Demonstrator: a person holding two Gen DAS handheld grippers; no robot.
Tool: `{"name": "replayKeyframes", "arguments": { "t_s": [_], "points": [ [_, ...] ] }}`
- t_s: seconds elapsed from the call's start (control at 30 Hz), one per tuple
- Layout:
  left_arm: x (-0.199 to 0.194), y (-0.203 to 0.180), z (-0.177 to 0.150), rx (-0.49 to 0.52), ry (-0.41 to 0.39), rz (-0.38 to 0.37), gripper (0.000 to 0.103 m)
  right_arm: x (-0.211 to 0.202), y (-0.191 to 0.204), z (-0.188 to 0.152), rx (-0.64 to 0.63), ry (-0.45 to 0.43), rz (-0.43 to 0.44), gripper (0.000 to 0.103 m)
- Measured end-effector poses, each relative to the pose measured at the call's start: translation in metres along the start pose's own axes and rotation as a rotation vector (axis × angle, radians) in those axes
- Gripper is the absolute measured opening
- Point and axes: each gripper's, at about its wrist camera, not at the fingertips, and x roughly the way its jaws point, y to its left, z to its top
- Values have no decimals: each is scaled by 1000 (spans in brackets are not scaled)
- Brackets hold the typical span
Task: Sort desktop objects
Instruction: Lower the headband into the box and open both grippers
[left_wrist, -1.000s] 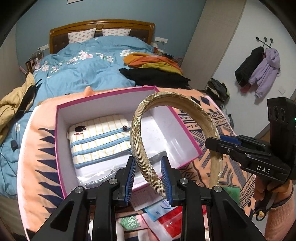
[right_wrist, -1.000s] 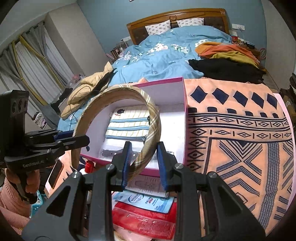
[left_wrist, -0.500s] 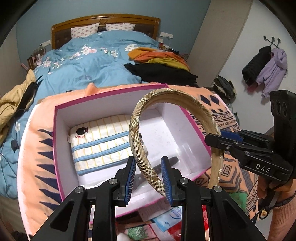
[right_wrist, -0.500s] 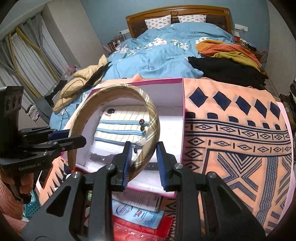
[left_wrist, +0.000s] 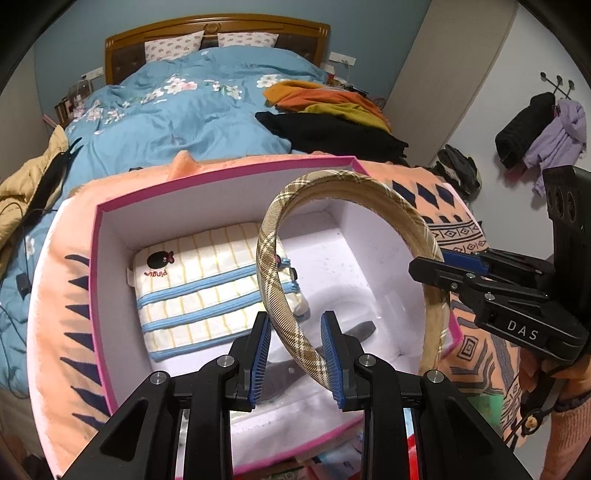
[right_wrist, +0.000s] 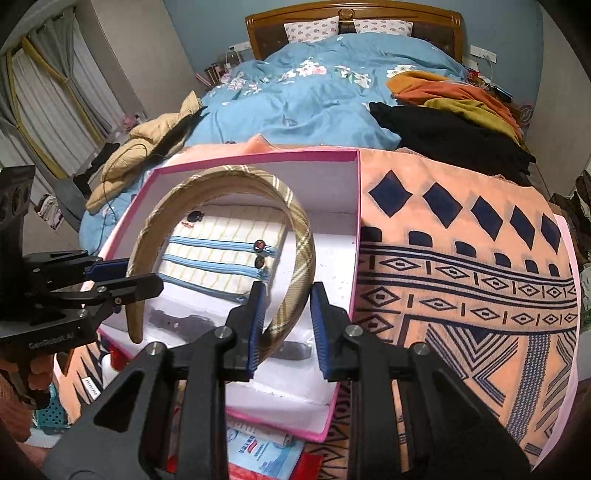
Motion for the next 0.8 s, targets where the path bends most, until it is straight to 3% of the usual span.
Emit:
{"name": "replayKeyframes", "arguments": {
  "t_s": [0.8],
  "points": [
    [53,15,16,-21,76,54,28,49,1,24,-41,76,-120,26]
  ]
}}
